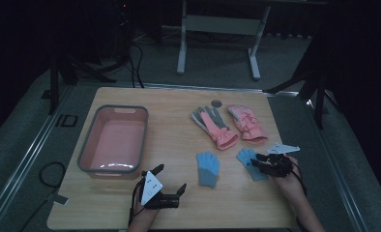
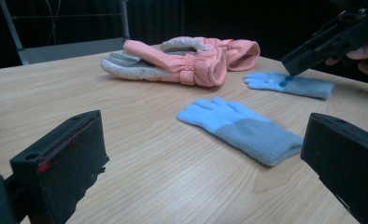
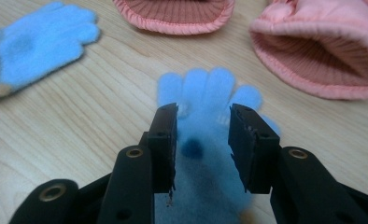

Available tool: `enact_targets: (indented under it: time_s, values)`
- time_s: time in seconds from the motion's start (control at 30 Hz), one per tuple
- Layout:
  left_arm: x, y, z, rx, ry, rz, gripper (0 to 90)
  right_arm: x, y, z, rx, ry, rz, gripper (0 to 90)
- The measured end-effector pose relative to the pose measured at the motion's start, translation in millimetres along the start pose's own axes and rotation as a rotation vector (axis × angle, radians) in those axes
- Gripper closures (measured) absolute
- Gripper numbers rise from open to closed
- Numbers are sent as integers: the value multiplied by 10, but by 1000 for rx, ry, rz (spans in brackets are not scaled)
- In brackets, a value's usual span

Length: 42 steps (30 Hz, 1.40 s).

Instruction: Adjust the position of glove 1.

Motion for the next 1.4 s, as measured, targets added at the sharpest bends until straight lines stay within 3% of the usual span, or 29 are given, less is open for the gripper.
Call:
enact_targets:
  time_s: [0.2, 0.33, 0.4, 0.53, 0.6, 0.67, 0.73, 0.8, 0.93, 1.1, 1.4]
  values:
    - [0, -2, 1, 2, 0, 1, 3, 90, 140, 58, -3, 20, -41, 616]
    - [1, 1, -1, 1, 0, -1, 3, 102, 157, 55, -3, 16, -19, 800]
    - [0, 1, -2, -1, -3, -1, 3, 105, 169, 27, 18, 13, -11, 838]
    - [0, -1, -7, -4, -6, 1, 3, 43, 131, -68, 78, 84, 29, 857]
    - [-1, -2, -7, -7, -6, 3, 3, -31, 35, -139, 138, 132, 62, 857]
    - [0, -3, -6, -7, -3, 2, 3, -108, -73, -222, 169, 185, 112, 860]
    - [0, -4, -4, -7, -2, 4, 3, -165, -177, -312, 244, 194, 128, 861]
    - [-1, -5, -2, -8, -1, 5, 3, -177, -243, -414, 265, 261, 163, 861]
    - [-1, -5, 0, -8, 1, 6, 3, -121, -216, -626, 271, 350, 195, 861]
    - [-1, -4, 3, -6, 6, 5, 3, -82, -109, -782, 300, 379, 193, 861]
    - [0, -5, 8, -6, 10, 6, 3, -5, 162, -795, 343, 391, 187, 859]
Point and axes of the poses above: each handheld gripper's, and its own axes: y roughly forward along the jaws, x roughly out of its underside, z roughly to its right, the point moved 6 cm from there along y, roughly forward along the jaws, and after that the axes turned 15 degrees about -x, right-handed, at the moved point
